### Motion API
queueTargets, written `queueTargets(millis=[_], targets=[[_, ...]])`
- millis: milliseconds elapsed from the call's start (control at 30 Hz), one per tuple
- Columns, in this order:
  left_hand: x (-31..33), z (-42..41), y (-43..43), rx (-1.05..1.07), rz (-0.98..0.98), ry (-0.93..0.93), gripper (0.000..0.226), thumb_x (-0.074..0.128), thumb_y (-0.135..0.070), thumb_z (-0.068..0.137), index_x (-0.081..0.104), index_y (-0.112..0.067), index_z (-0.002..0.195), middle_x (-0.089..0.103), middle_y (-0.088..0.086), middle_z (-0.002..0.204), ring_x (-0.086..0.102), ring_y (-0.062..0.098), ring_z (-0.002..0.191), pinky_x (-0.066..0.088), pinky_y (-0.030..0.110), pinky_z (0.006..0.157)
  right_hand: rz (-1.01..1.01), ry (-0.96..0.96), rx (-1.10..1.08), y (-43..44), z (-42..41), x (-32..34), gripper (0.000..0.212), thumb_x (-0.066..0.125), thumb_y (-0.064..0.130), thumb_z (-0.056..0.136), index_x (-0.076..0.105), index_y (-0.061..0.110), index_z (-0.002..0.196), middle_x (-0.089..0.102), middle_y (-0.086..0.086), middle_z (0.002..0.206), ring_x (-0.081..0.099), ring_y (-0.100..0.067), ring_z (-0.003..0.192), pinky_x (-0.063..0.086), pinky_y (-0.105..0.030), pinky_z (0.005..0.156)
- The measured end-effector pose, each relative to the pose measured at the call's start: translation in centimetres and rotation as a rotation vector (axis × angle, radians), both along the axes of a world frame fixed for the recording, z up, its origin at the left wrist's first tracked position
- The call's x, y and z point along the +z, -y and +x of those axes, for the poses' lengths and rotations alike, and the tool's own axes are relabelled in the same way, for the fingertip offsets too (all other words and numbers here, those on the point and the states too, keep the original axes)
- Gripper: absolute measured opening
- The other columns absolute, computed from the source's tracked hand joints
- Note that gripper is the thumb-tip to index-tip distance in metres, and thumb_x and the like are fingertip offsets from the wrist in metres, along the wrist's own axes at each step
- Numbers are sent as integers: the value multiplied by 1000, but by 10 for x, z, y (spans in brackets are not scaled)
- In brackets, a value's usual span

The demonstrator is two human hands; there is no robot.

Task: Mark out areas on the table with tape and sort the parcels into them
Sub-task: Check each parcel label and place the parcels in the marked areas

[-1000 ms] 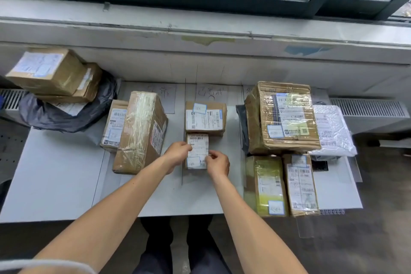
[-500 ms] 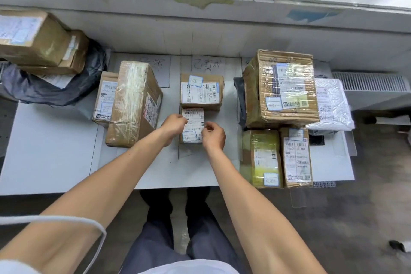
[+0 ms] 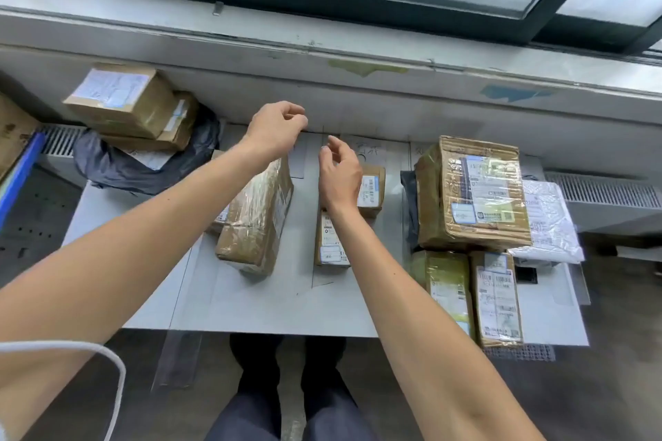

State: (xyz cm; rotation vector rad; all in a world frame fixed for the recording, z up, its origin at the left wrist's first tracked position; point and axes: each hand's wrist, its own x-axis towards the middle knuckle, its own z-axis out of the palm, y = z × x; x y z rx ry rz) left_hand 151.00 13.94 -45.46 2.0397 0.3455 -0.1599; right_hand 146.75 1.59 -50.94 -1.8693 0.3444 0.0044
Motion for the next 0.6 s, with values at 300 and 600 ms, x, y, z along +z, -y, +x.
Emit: queueTargets(millis=[300,600], targets=[[27,-5,-170,158,282,29,37,53,-25,92,62,-14,126,64,6,125,56,21,117,42,30,100,-89,195,236,-131,32,33,36,55,22,96,62,12,130,64,-4,126,61,-12,109,46,-25,97],[13,-2,-291,265,385,-40,45,54,-24,90,57,-14,133,55,9,138,49,27,128,38,33,105,-234,197,490,-271,48,43,40,55,22,96,58,12,134,59,-7,131,56,-21,119,39,-28,100]])
